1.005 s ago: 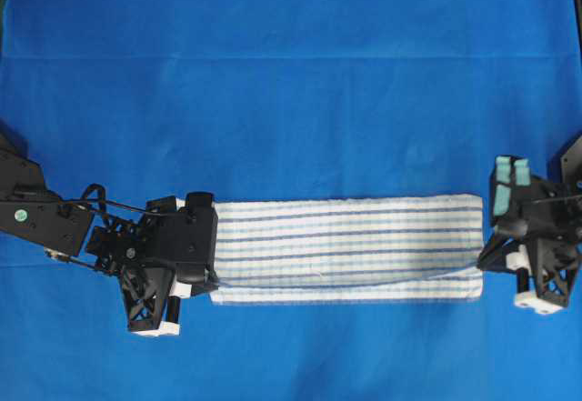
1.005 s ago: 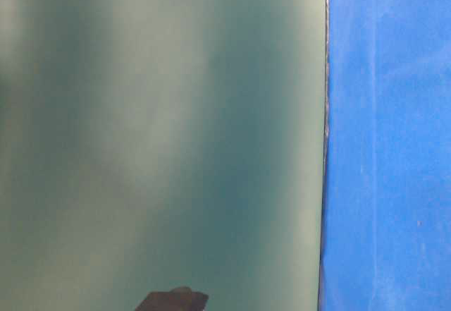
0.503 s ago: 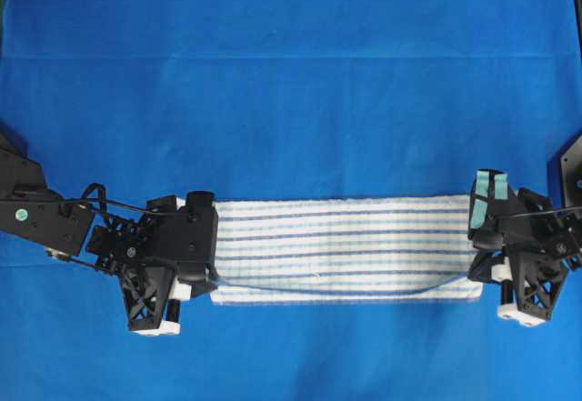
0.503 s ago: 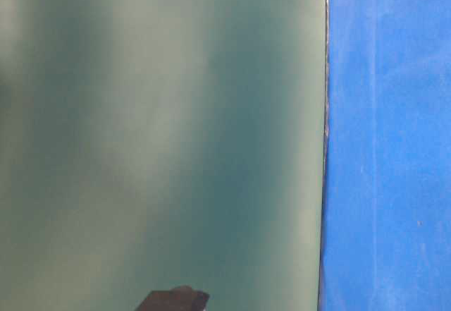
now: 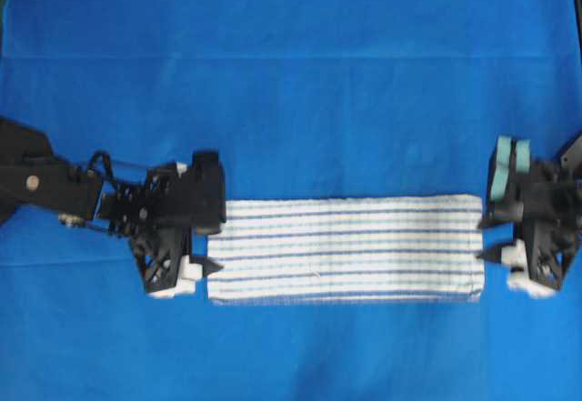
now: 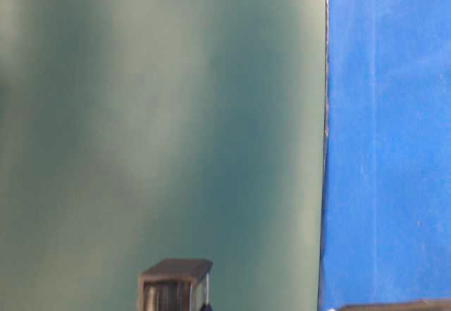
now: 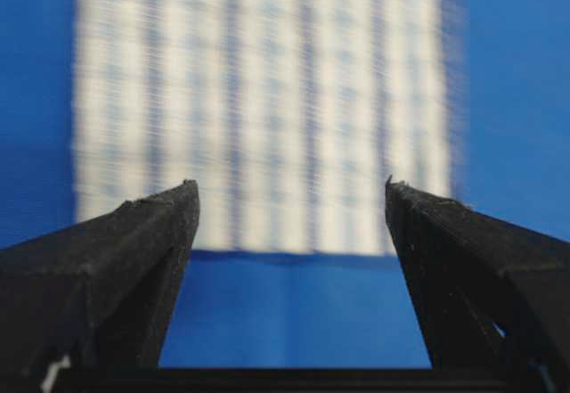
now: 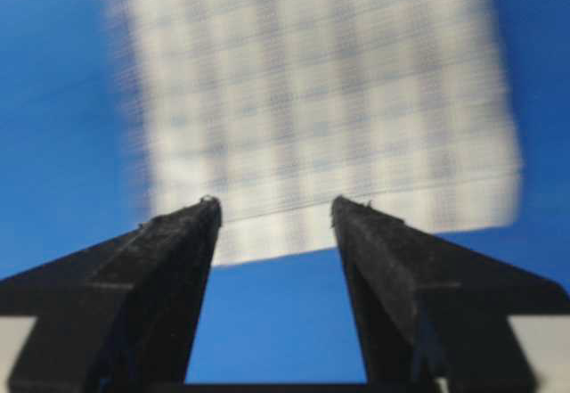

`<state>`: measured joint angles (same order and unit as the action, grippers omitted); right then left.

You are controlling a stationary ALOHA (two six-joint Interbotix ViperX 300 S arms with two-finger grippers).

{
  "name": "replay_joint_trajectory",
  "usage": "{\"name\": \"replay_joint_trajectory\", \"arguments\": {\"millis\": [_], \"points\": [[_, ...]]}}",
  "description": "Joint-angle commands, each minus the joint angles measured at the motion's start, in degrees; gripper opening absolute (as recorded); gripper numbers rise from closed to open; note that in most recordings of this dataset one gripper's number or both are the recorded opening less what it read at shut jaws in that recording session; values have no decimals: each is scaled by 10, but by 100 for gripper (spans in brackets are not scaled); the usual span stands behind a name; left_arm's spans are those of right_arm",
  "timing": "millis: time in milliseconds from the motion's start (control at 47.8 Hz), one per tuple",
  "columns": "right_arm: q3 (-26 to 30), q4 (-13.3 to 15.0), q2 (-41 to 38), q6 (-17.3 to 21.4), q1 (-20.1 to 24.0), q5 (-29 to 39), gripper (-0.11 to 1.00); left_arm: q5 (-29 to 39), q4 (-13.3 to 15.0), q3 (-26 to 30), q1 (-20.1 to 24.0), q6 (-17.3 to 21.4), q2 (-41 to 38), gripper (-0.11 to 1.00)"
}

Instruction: Fold the blue towel.

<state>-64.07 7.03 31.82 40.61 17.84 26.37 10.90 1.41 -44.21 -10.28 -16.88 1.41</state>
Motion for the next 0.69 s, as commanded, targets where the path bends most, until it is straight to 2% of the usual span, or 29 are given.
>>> {"name": "replay_joint_trajectory", "arguments": {"millis": [0,126,230,398,586,670], "points": [[1,36,17,0,-50,11,59,-2,-3,6,22,11,15,76],[-4,69,15,-1,-104,17,58,-2,-3,4,41,38,15,76],[-11,73,0,-1,-129,17,59,-2,-3,3,49,54,15,76],[-18,72,-32,-1,-134,0,59,-8,-3,-5,61,55,5,76],[-25,70,-87,0,-134,-39,59,-44,-3,-14,68,55,-22,76],[-22,62,-109,0,-134,-53,59,-51,-2,-14,68,53,-33,76]]}}
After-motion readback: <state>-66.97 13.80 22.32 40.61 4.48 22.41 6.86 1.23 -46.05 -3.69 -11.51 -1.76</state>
